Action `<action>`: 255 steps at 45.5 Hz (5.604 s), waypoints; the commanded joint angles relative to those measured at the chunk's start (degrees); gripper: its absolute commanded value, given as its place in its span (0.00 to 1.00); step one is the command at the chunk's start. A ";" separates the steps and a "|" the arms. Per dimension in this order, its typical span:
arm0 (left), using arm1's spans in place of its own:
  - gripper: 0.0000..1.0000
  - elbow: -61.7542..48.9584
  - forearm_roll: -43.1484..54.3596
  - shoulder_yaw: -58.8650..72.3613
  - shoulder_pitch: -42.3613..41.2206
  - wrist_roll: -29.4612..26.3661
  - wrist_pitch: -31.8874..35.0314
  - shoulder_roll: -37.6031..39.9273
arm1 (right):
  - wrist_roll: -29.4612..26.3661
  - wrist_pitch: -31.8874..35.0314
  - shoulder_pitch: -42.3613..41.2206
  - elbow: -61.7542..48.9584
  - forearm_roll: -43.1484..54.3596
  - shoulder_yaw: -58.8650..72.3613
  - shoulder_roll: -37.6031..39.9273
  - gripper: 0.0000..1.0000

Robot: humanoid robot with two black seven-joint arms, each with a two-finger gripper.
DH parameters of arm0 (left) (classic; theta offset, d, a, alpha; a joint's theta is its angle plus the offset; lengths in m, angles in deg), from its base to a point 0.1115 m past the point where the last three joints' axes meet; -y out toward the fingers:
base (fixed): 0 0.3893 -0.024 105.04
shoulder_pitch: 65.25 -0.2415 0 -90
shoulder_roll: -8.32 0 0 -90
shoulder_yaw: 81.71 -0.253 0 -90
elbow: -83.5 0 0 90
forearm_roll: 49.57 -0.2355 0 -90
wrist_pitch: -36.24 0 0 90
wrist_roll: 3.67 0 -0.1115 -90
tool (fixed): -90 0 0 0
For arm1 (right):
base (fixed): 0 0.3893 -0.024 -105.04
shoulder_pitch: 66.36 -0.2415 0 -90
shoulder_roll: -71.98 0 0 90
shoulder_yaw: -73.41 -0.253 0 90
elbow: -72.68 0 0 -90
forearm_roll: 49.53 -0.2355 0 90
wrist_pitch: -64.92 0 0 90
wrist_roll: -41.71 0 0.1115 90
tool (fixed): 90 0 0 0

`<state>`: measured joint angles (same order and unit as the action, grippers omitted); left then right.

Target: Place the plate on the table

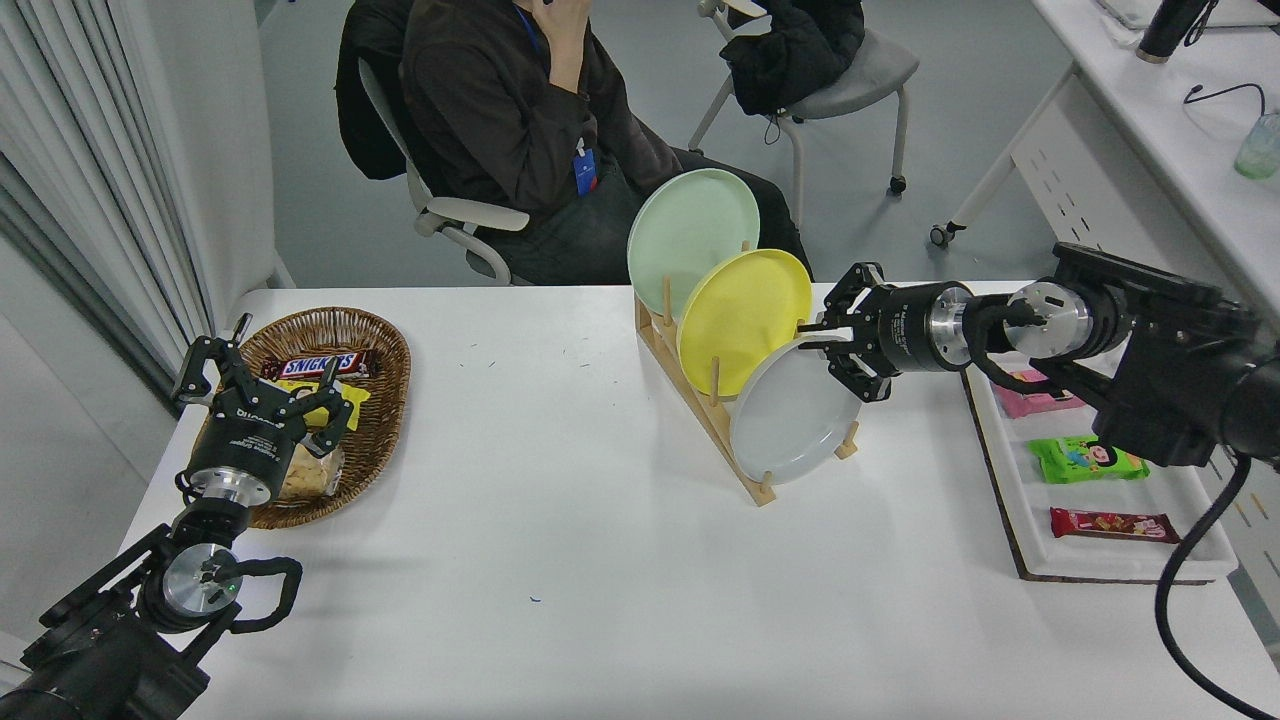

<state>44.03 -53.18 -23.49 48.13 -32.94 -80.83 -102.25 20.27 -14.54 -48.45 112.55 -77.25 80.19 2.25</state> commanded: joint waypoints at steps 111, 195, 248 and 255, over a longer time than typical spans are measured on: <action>0.98 0.00 0.00 0.05 0.00 0.00 0.00 0.00 | -10.55 0.44 -20.90 11.19 -3.39 -5.37 10.58 0.00; 0.98 0.00 0.00 0.05 0.00 0.00 0.00 0.00 | -11.34 -25.75 -15.19 14.53 -21.14 -8.79 -1.64 0.00; 0.98 0.00 0.00 0.05 0.00 0.00 0.00 0.00 | -11.69 -48.78 -4.47 10.57 -21.23 -19.25 -13.07 0.00; 0.98 0.00 0.00 0.05 0.00 0.00 0.00 0.00 | -11.69 -51.06 -2.10 6.98 -21.05 -23.20 -16.84 0.00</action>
<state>44.03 -53.17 -23.46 48.13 -32.94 -80.83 -102.25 8.66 -61.38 -53.38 123.30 -98.32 60.94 -10.51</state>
